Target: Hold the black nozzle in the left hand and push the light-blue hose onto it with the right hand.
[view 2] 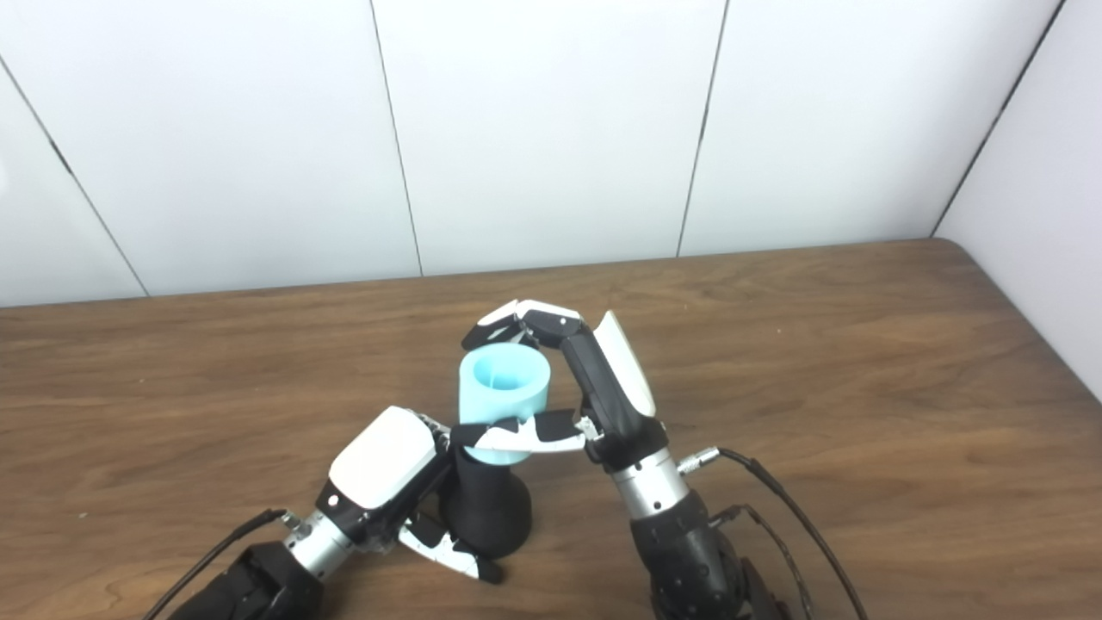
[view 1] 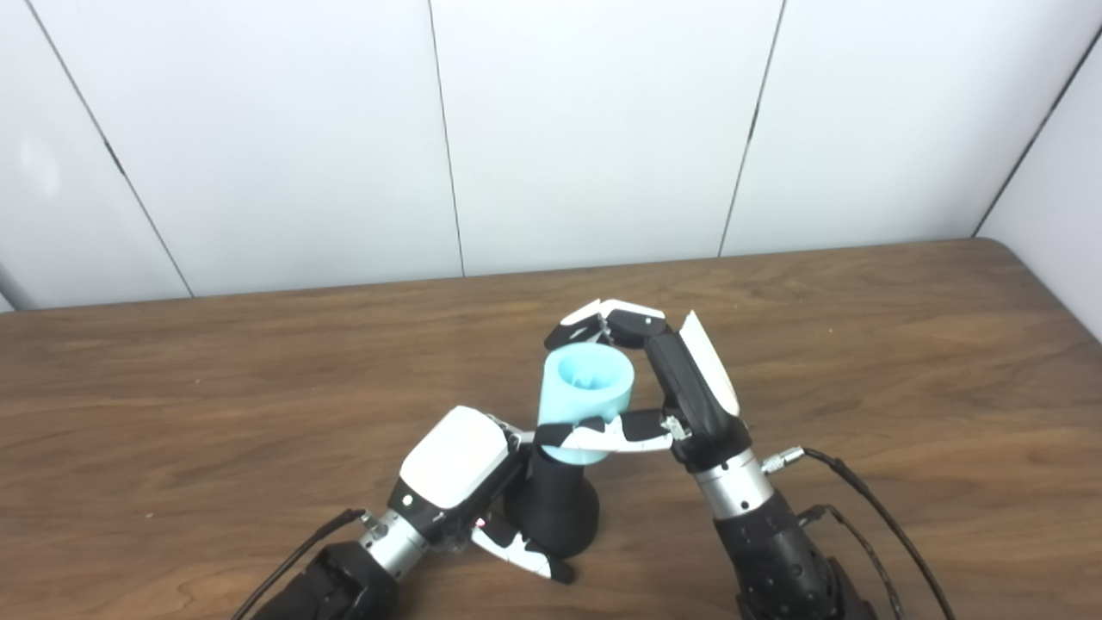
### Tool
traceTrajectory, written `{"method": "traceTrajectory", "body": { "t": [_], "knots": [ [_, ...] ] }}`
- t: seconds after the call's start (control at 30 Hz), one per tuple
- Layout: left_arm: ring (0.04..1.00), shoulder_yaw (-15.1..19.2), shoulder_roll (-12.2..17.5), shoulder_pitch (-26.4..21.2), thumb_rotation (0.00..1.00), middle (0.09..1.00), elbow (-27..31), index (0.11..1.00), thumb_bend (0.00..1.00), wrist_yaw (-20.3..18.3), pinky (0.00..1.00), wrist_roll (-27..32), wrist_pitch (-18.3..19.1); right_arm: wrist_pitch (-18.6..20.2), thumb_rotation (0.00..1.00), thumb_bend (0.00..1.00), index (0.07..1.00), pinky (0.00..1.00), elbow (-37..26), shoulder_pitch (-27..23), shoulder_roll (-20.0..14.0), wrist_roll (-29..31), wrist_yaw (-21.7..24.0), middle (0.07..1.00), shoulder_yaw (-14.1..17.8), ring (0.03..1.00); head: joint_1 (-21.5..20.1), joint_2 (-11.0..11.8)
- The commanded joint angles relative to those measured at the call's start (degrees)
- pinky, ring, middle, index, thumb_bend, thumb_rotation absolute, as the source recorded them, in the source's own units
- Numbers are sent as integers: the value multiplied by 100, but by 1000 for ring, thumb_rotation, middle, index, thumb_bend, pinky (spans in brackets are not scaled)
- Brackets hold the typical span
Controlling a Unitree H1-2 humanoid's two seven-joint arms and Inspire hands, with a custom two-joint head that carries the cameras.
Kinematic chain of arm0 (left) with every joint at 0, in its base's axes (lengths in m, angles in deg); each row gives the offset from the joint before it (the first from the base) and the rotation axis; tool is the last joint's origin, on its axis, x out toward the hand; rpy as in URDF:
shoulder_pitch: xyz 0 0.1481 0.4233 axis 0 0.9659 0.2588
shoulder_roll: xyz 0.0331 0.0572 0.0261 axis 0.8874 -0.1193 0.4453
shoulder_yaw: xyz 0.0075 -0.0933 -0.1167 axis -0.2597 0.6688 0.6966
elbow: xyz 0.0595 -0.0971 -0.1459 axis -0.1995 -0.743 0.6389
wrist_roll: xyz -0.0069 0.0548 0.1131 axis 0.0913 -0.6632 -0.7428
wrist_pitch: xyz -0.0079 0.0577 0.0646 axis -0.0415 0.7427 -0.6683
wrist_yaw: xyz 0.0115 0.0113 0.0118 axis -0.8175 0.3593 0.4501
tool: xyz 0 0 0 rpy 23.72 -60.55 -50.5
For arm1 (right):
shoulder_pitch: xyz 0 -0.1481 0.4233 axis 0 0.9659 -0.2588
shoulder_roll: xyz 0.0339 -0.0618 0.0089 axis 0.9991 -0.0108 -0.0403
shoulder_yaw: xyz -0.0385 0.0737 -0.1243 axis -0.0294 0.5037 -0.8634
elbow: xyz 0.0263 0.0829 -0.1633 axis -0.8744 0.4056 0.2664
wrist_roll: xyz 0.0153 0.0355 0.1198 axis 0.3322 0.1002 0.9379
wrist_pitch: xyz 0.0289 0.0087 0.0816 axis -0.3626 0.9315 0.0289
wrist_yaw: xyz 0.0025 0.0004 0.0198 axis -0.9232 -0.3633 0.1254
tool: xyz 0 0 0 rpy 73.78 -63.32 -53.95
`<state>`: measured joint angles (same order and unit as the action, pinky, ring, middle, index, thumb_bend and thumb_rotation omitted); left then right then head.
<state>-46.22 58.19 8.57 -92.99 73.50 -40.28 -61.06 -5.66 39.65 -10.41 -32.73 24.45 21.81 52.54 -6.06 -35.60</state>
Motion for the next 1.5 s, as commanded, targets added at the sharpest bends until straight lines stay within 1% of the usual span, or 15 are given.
{"method": "traceTrajectory", "body": {
  "t": [0.0, 0.07, 0.2, 0.4, 0.47, 0.53, 0.8, 0.9, 1.23, 1.37, 1.47],
  "knots": [
    [140, -346, -70, 715, 40, 214, -442, 481, 518, -185, 86, -121, -8, -178, 0, 520, 534, 175, 97, -46, 97, -130, -21, 444, -100, 235, -7, 1],
    [142, -351, -68, 707, 40, 217, -439, 481, 518, -202, 88, -121, -8, -210, 0, 520, 534, 190, 127, -45, 112, -141, -41, 445, -129, 251, -3, -3],
    [144, -356, -73, 700, 40, 218, -452, 481, 518, -178, 90, -143, -7, -250, 0, 521, 529, 177, 149, -32, 127, -169, -57, 450, -176, 236, 3, -5],
    [143, -369, -71, 696, 40, 216, -432, 481, 518, -243, 87, -162, 37, -222, 0, 522, 525, 212, 126, 12, 132, -101, -5, 456, -263, 276, -4, -9],
    [145, -372, -73, 695, 40, 220, -428, 482, 518, -256, 88, -170, 54, -204, 0, 522, 526, 190, 112, 21, 131, -103, 12, 455, -293, 254, -1, -11],
    [144, -374, -78, 693, 40, 219, -440, 481, 518, -217, 88, -180, 46, -215, 0, 522, 527, 211, 118, 23, 131, -126, 5, 452, -313, 274, -1, -11],
    [143, -390, -75, 683, 40, 217, -445, 481, 518, -243, 88, -181, 46, -195, 0, 521, 528, 217, 105, 27, 125, -130, 17, 449, -343, 283, 8, -14],
    [144, -384, -77, 692, 40, 218, -438, 482, 518, -261, 90, -162, 60, -244, 0, 522, 526, 247, 122, 17, 116, -147, 8, 452, -353, 310, 16, -37],
    [143, -374, -71, 708, 39, 217, -388, 481, 518, -271, 88, -158, 76, -271, 0, 523, 523, 242, 151, 22, 60, -226, -14, 452, -347, 311, 17, -48],
    [144, -363, -62, 721, 40, 219, -335, 481, 518, -294, 89, -129, 74, -339, 0, 523, 522, 210, 176, 64, -4, -318, -57, 451, -336, 273, 17, -83],
    [139, -353, -70, 732, 40, 213, -351, 481, 518, -252, 85, -124, 63, -451, 0, 520, 529, 150, 267, 94, -52, -464, -153, 424, -328, 193, 17, -90]
  ]
}}
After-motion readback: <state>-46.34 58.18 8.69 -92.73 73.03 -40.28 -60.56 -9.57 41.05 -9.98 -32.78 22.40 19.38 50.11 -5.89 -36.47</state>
